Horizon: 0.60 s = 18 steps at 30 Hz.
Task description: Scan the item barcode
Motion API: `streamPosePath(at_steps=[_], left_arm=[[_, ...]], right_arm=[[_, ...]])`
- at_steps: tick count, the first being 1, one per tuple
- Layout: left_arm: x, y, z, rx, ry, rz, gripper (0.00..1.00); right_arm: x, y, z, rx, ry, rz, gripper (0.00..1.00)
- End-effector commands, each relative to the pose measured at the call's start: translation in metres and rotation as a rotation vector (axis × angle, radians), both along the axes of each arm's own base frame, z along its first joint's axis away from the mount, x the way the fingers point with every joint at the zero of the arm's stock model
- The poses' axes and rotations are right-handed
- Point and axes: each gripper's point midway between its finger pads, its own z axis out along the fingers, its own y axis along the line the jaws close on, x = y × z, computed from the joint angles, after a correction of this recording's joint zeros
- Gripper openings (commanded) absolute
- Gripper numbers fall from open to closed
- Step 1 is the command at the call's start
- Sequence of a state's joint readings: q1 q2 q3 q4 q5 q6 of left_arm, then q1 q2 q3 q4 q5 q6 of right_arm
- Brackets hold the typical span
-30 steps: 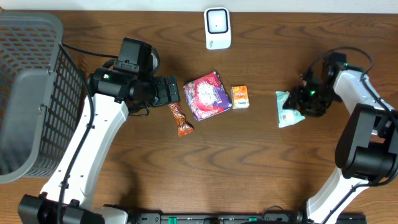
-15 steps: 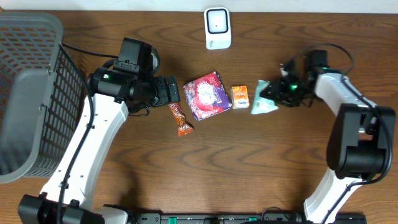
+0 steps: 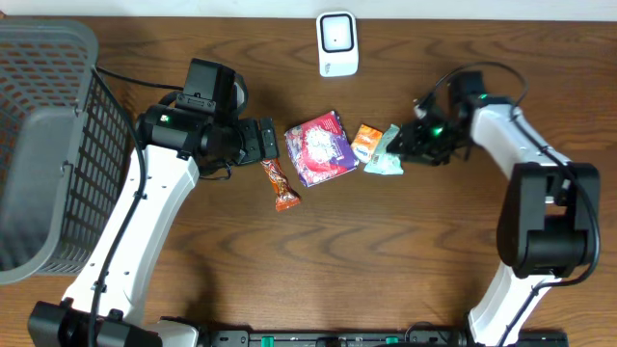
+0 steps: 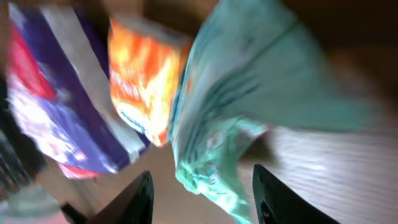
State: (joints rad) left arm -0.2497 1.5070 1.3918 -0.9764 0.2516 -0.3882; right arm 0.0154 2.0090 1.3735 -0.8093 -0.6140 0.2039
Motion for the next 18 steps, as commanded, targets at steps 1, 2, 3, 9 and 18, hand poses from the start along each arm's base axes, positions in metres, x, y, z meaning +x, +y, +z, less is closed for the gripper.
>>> streamPosePath(at_steps=[1,2,3,9,18], left_arm=[[0.0,0.003,0.004,0.01,-0.016,0.0,0.98],[0.0,0.003,0.004,0.01,-0.016,0.0,0.98],[0.0,0.003,0.004,0.01,-0.016,0.0,0.98],[0.0,0.003,0.004,0.01,-0.016,0.0,0.98],[0.0,0.003,0.004,0.01,-0.016,0.0,0.98]], right_arm=[[0.024,-0.032,0.033,-0.004,-0.056,-0.064,0.49],[0.024,-0.039,0.034,-0.015,-0.05,-0.078,0.49],[0.024,-0.044,0.033,-0.024,-0.046,-0.088,0.5],[0.013,-0.04,0.011,-0.03,-0.019,-0.088,0.62],[0.015,-0.01,-0.019,0.009,-0.026,-0.163,0.68]])
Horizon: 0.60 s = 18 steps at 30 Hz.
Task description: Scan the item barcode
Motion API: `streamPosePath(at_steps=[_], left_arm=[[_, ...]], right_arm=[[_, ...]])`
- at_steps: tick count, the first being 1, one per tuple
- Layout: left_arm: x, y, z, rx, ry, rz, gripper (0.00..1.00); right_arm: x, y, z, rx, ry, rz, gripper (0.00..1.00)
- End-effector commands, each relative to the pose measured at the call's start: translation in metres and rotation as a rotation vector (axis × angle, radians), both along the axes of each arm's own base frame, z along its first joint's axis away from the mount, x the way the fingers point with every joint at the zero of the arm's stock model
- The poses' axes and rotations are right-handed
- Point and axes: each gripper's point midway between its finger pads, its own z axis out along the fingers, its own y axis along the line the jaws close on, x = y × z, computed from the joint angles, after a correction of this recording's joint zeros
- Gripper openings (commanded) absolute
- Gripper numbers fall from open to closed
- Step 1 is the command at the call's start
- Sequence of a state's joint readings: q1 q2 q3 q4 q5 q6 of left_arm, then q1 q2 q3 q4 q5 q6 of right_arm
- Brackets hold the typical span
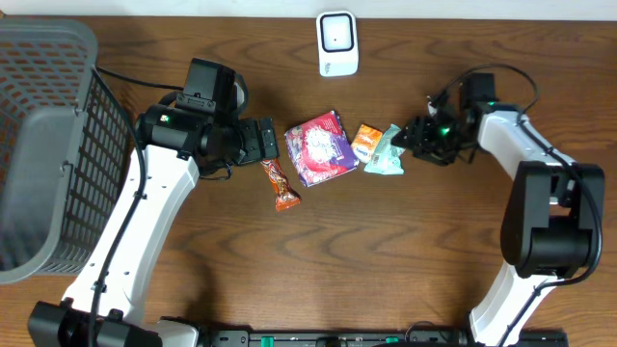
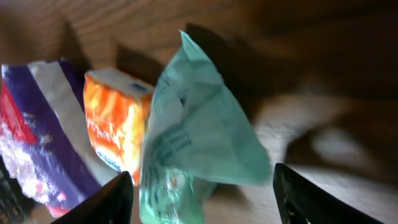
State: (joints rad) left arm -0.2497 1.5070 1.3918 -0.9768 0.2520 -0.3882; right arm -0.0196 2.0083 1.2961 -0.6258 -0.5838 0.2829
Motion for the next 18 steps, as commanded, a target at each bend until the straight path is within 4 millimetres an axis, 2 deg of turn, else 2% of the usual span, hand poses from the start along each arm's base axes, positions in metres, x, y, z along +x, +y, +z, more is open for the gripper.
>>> streamPosePath(at_steps=[1,4,5,7,9,10,14,18], left_arm=[[0.0,0.003,0.004,0.01,-0.017,0.0,0.98],[0.0,0.003,0.004,0.01,-0.017,0.0,0.98],[0.0,0.003,0.004,0.01,-0.017,0.0,0.98],[0.0,0.003,0.004,0.01,-0.017,0.0,0.98],[0.0,0.003,0.004,0.01,-0.017,0.0,0.98],[0.0,0.003,0.004,0.01,-0.017,0.0,0.98],[0.0,0.003,0.004,0.01,-0.017,0.0,0.98],[0.0,0.003,0.004,0.01,-0.017,0.0,0.98]], right_arm=[[-0.003,0.011,-0.004,0.036,0.034,-0.065,0.68],[-0.005,0.017,-0.011,0.04,0.02,-0.062,0.66],[-0.005,0.019,-0.012,0.037,0.015,-0.057,0.56],[-0.006,0.02,-0.015,0.022,0.013,-0.053,0.23],[-0.005,0.018,-0.015,0.013,0.01,-0.057,0.05],[-0.004,0.017,-0.014,0.011,0.007,-0.06,0.01],[0.0,0.009,0.002,-0.005,0.005,-0.045,0.01],[0.002,-0.025,0.022,-0.223,0.036,-0.086,0.01]])
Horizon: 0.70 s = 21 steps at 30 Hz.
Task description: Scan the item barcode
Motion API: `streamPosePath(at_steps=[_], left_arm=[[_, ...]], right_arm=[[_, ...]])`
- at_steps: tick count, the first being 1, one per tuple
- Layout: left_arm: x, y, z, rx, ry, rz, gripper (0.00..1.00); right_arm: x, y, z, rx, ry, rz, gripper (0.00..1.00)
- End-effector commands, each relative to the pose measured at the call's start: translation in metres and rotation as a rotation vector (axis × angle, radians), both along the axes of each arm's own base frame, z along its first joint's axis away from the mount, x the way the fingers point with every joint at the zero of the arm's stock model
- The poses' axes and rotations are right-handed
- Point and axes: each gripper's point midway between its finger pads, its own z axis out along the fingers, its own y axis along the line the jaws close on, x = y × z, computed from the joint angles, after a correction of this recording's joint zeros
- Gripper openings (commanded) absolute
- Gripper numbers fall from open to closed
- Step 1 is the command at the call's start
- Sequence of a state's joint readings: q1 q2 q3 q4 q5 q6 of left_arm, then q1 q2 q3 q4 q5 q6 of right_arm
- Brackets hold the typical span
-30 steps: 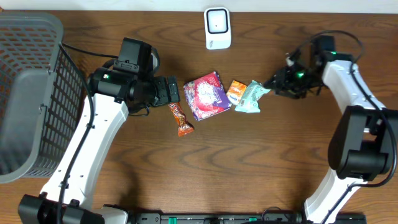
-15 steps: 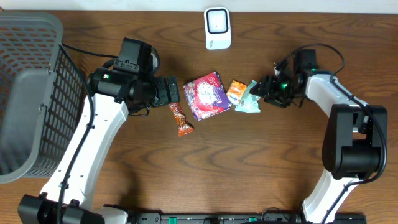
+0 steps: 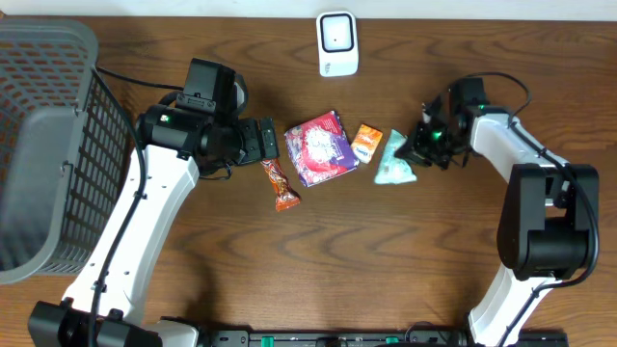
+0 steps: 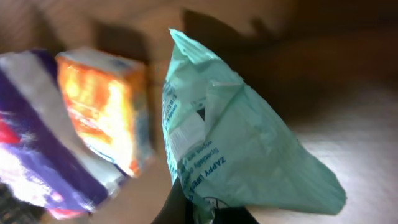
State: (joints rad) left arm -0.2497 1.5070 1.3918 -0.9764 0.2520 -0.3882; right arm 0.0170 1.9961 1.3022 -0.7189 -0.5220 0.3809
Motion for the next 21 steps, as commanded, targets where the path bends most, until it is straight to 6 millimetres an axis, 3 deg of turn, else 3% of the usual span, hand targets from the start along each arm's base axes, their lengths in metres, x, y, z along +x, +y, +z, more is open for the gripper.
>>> streamPosePath(at_steps=[1,6,12,14,19,21], left_arm=[[0.0,0.003,0.004,0.01,-0.016,0.0,0.98],[0.0,0.003,0.004,0.01,-0.016,0.0,0.98],[0.0,0.003,0.004,0.01,-0.016,0.0,0.98],[0.0,0.003,0.004,0.01,-0.016,0.0,0.98],[0.0,0.003,0.004,0.01,-0.016,0.0,0.98],[0.0,0.003,0.004,0.01,-0.016,0.0,0.98]], right_arm=[[0.022,-0.04,0.031,-0.255,-0.078,-0.014,0.01],[0.014,-0.076,0.07,-0.616,-0.027,0.008,0.01],[-0.004,-0.115,0.088,-1.051,0.028,-0.045,0.01],[-0.007,-0.118,0.082,-1.114,0.044,-0.049,0.01],[-0.01,-0.107,0.045,-1.121,0.105,0.021,0.01],[-0.012,-0.095,0.03,-1.095,0.129,0.055,0.09]])
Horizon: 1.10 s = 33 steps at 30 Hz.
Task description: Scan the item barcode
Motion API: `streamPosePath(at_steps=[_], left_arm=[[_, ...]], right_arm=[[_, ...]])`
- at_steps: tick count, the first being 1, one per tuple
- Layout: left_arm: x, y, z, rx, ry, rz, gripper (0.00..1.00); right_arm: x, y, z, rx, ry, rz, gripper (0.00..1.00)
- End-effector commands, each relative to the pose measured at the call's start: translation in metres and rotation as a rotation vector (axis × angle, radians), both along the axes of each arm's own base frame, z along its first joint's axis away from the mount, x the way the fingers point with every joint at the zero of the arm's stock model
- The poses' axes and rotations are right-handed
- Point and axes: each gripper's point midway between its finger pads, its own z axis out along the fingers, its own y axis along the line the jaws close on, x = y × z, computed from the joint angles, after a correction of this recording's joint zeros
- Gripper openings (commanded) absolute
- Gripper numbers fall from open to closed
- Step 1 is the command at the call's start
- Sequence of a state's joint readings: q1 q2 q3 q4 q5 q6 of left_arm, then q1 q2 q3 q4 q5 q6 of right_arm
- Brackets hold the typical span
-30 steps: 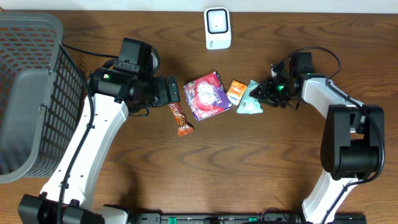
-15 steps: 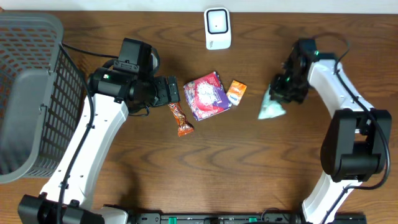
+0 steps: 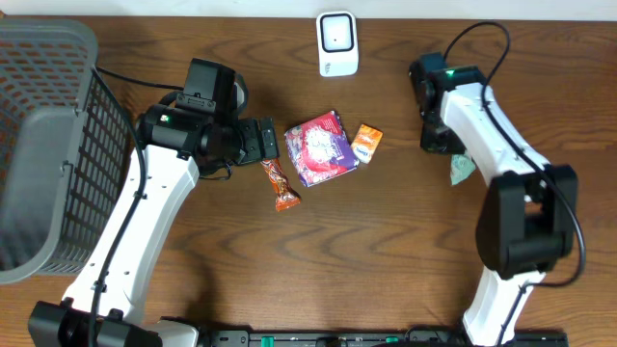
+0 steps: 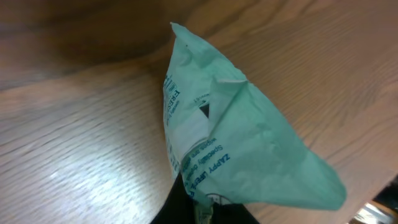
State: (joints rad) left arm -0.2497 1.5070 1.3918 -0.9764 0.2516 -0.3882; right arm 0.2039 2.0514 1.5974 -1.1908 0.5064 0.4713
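A mint-green packet (image 4: 236,137) with blue print hangs pinched at its lower edge in my right gripper (image 4: 205,208), which is shut on it over bare wood. In the overhead view the packet (image 3: 461,171) pokes out below the right gripper (image 3: 449,154), right of the other items. The white barcode scanner (image 3: 337,43) stands at the table's back centre. My left gripper (image 3: 262,140) rests by the candy bar; whether its jaws are open is unclear.
A purple-and-red snack bag (image 3: 321,146), a small orange packet (image 3: 366,143) and a brown candy bar (image 3: 280,185) lie mid-table. A grey mesh basket (image 3: 48,145) fills the left side. The right arm's cable loops above its wrist.
My right gripper, still shut on the green packet, has moved right and away from the orange packet. The packet now sits apart from the other items. The left arm is unchanged.
My right gripper was open around the green packet, which lay against the orange one. Then it was still open with its fingers wider apart. Then it was shut on the packet's edge. Now it holds the packet further right, clear of the pile.
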Motion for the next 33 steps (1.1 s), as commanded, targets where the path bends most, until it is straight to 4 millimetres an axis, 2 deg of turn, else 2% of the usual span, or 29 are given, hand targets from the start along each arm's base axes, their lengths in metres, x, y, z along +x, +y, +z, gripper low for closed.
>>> streamPosePath(at_steps=[1,4,7,8,11,14,17,18,19,22,25,28,30,33], left_arm=[[0.0,0.003,0.004,0.01,-0.016,0.0,0.98],[0.0,0.003,0.004,0.01,-0.016,0.0,0.98],[0.0,0.003,0.004,0.01,-0.017,0.0,0.98],[0.0,0.003,0.004,0.01,-0.016,0.0,0.98],[0.0,0.003,0.004,0.01,-0.016,-0.001,0.98],[0.0,0.003,0.004,0.01,-0.016,0.0,0.98],[0.0,0.003,0.004,0.01,-0.016,-0.001,0.98],[0.0,0.003,0.004,0.01,-0.016,0.0,0.98],[0.0,0.003,0.004,0.01,-0.016,0.0,0.98],[0.0,0.003,0.004,0.01,-0.016,0.0,0.98],[0.0,0.003,0.004,0.01,-0.016,0.0,0.98],[0.0,0.003,0.004,0.01,-0.016,0.0,0.98],[0.0,0.003,0.004,0.01,-0.016,-0.001,0.98],[0.0,0.003,0.004,0.01,-0.016,0.0,0.98]], right_arm=[[-0.004,0.011,-0.024,-0.034,0.048,0.017,0.11],[-0.003,0.036,-0.038,0.02,0.063,0.064,0.18],[0.002,0.073,-0.048,0.125,0.078,0.198,0.4],[0.003,0.086,-0.049,0.161,0.081,0.24,0.43],[0.007,0.109,-0.043,0.222,0.065,0.28,0.44],[0.017,0.121,-0.023,0.281,0.04,0.281,0.45],[0.031,0.117,0.007,0.311,0.009,0.257,0.49],[0.035,0.111,0.019,0.313,-0.003,0.243,0.53],[0.039,0.101,0.034,0.313,-0.011,0.226,0.64],[0.041,0.078,0.052,0.324,0.002,0.216,0.75],[0.031,0.057,0.052,0.387,0.076,0.222,0.82],[0.018,0.046,0.039,0.497,0.145,0.219,0.72],[0.012,0.043,0.029,0.577,0.167,0.208,0.71],[0.007,0.045,0.009,0.683,0.176,0.18,0.84]])
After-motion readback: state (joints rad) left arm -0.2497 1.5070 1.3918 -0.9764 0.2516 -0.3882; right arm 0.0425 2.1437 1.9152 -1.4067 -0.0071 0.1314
